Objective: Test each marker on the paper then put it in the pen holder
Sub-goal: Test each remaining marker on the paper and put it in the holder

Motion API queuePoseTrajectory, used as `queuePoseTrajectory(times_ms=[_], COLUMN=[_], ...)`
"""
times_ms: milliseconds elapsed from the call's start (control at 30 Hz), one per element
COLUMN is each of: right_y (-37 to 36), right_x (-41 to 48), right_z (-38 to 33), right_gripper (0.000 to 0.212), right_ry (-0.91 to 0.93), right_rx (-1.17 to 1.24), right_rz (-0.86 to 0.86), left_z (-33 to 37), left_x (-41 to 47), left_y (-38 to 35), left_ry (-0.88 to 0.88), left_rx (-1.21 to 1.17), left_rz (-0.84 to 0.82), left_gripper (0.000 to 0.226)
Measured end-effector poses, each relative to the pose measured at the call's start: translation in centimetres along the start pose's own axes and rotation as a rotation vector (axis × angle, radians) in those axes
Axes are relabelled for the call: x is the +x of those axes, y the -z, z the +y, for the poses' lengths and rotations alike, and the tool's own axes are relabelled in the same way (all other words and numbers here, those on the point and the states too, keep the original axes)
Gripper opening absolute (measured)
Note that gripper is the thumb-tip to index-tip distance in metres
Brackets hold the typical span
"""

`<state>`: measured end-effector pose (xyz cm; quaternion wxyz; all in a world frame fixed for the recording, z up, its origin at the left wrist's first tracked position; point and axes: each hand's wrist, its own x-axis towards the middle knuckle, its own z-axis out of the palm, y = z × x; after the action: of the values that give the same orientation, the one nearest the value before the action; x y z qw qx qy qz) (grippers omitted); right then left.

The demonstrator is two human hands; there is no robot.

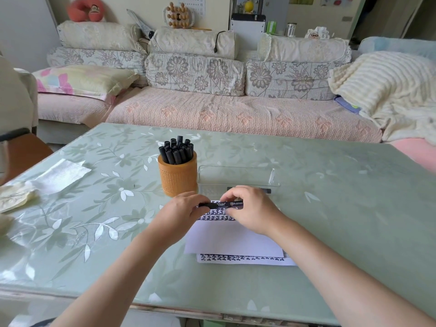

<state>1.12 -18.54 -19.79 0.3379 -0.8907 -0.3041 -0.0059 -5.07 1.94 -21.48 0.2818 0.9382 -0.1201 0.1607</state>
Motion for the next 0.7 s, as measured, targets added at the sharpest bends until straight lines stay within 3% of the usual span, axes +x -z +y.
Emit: queuePoseTrajectory(times_ms=[300,533,700], right_y=[-0.2,-0.1,0.5], right_x=[-0.3,-0.2,0.9], right_z=[-1.3,-1.9,-3.0], right_gripper=[0.011,0.040,0.017], right_ry=[0.047,0.031,0.004], right_rx=[-0.048,-0.088,-0.025], right_rz=[-0.026,-0.146,-0.206], left_z=[-0.2,0.0,-0.2], left_x=[0.1,0.1,1.1], left_y=[1.2,1.9,2.5], left_ry=[-0.102,-0.147,-0.102], left_rx=[0.044,0.054,0.036], left_rz=[0.009,0.009,0.087], left_gripper=[0.029,0.029,0.012])
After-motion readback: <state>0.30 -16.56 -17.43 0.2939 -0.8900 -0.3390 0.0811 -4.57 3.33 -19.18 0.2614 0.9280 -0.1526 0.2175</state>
